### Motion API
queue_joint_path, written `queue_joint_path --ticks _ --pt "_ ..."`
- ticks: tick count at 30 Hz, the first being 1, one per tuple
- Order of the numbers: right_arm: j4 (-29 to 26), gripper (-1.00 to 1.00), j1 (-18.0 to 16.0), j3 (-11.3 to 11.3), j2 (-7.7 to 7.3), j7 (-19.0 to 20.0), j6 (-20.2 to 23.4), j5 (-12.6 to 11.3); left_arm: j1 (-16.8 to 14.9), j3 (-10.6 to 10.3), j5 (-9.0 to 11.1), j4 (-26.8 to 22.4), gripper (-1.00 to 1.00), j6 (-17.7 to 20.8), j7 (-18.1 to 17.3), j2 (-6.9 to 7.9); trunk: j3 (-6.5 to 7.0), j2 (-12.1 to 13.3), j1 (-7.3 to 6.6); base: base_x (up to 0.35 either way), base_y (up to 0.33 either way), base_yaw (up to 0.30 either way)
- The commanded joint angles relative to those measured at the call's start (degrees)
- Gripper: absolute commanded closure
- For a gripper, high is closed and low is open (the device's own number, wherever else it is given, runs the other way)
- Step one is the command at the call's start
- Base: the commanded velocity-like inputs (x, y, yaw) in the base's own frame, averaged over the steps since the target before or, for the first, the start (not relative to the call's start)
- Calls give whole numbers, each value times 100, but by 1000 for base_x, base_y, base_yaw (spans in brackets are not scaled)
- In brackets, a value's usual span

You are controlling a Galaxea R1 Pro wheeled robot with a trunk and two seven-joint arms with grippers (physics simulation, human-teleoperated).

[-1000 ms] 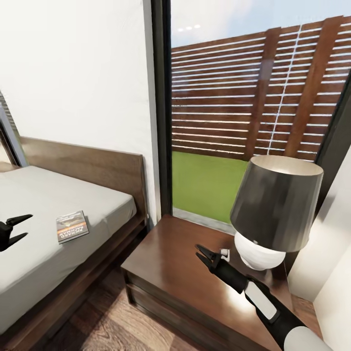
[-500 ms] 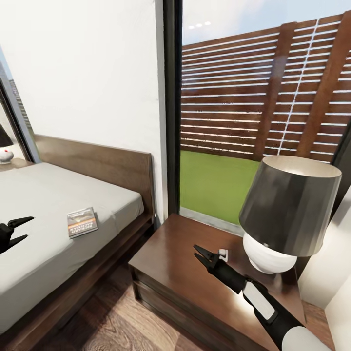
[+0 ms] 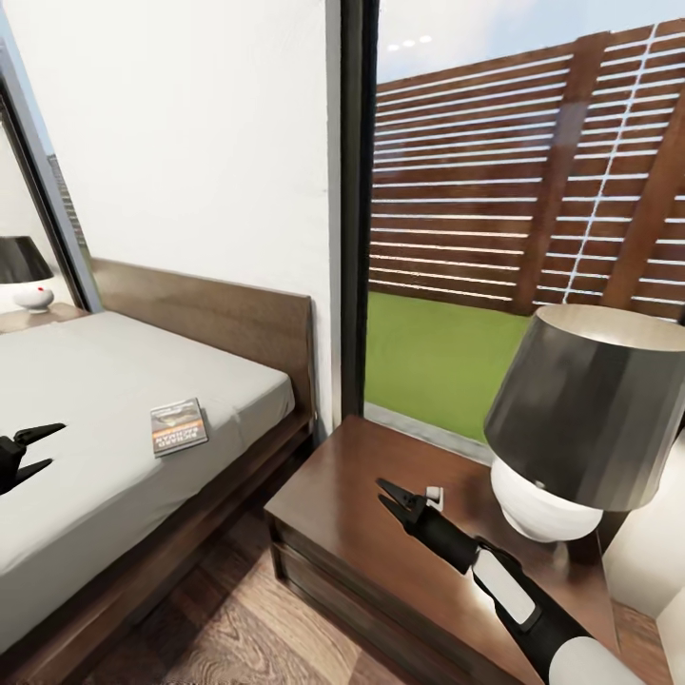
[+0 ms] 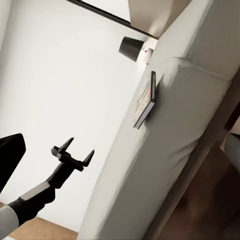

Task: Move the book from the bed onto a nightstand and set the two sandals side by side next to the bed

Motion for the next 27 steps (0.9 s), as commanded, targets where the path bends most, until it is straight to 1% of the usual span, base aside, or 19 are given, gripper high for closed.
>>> queue_joint_path --ticks 1,27 --pt "0 -100 -3 20 -6 1 45 -61 -4 44 -35 4 -100 36 -9 1 -9 -3 -1 0 0 118" --pt "-3 -100 -4 75 -5 0 45 -60 0 29 -56 12 -100 28 -4 -1 -75 -3 -1 0 0 107"
